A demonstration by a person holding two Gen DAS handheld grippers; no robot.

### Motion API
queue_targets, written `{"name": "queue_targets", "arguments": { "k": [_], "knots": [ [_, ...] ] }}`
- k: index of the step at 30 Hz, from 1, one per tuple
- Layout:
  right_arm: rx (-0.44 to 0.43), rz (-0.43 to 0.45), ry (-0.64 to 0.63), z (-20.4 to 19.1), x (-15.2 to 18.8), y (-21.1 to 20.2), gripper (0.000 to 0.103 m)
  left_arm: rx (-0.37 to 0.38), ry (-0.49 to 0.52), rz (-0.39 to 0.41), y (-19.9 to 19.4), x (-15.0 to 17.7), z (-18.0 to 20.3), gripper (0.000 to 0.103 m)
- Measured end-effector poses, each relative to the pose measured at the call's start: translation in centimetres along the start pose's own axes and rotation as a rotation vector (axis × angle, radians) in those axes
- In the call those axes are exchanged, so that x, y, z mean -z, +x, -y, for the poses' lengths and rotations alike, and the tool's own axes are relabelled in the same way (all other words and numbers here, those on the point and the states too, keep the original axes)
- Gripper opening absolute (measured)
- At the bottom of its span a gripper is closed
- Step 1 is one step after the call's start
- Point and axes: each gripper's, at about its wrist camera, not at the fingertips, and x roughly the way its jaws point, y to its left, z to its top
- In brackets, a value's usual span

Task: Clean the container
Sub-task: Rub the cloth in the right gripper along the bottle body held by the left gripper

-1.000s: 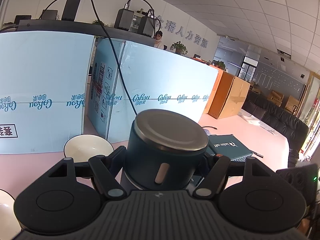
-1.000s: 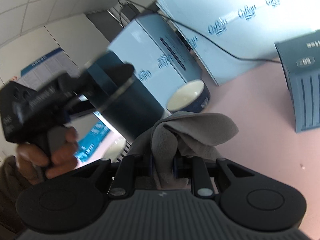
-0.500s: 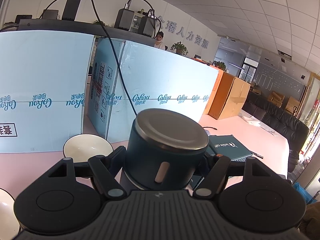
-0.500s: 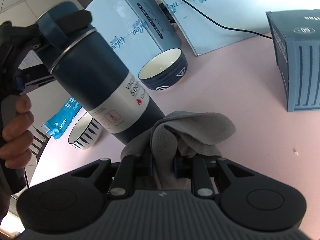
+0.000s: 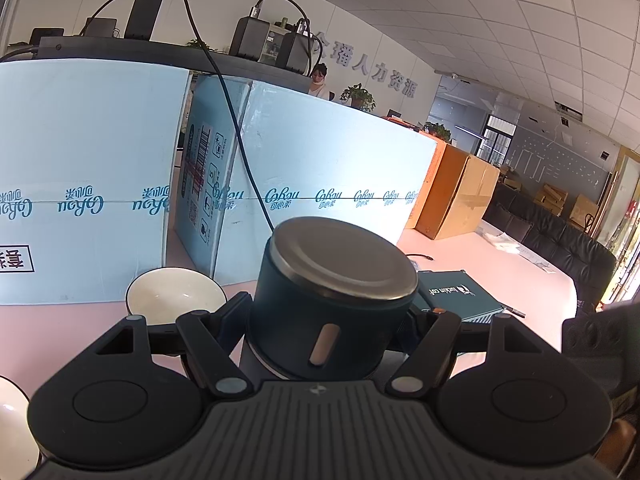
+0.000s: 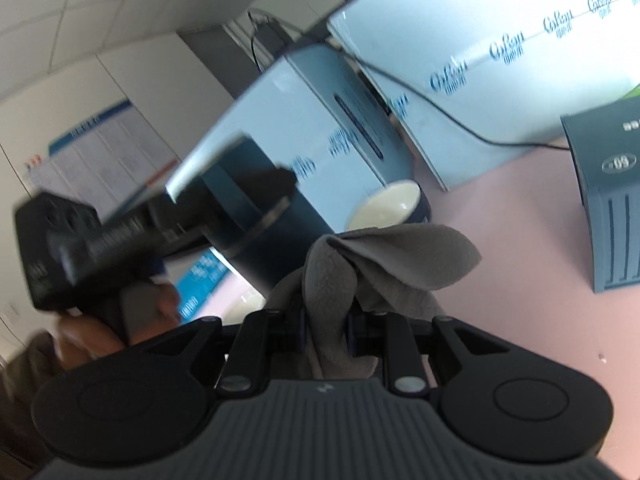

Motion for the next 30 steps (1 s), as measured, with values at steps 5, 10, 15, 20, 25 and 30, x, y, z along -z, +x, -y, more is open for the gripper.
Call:
{"name": "queue_targets", "arguments": {
  "k": [5,10,15,20,25,30],
  "knots": [
    [-0.026,0.044,0.015,-0.4,-0.8,-0.5,0.023,0.000,-0.002,0.001,0.0,0.0,0.0,0.069],
    [0.000,0.015,0.023,0.5,-0.4,0.3,0.023,-0.002,-0.004,0.003,0.0,0.0,0.1,0.069],
    [0.056,-0.041,0.036,1.9,0.5,1.6,0.023,-0.003,-0.008,0.004,-0.2,0.3,-0.2,0.069],
    [0.121,-0.117,0.027,3.1,1.9,2.9,0.023,-0.002,0.000,0.003,-0.1,0.2,0.1,0.069],
    [0.162,-0.172,0.000,3.5,2.7,3.8,0.023,-0.002,0.002,0.000,-0.2,0.3,-0.1,0.069],
    [0.147,-0.168,-0.020,3.3,2.5,3.5,0.023,-0.002,-0.005,-0.001,-0.2,0.2,-0.4,0.069]
  ]
}}
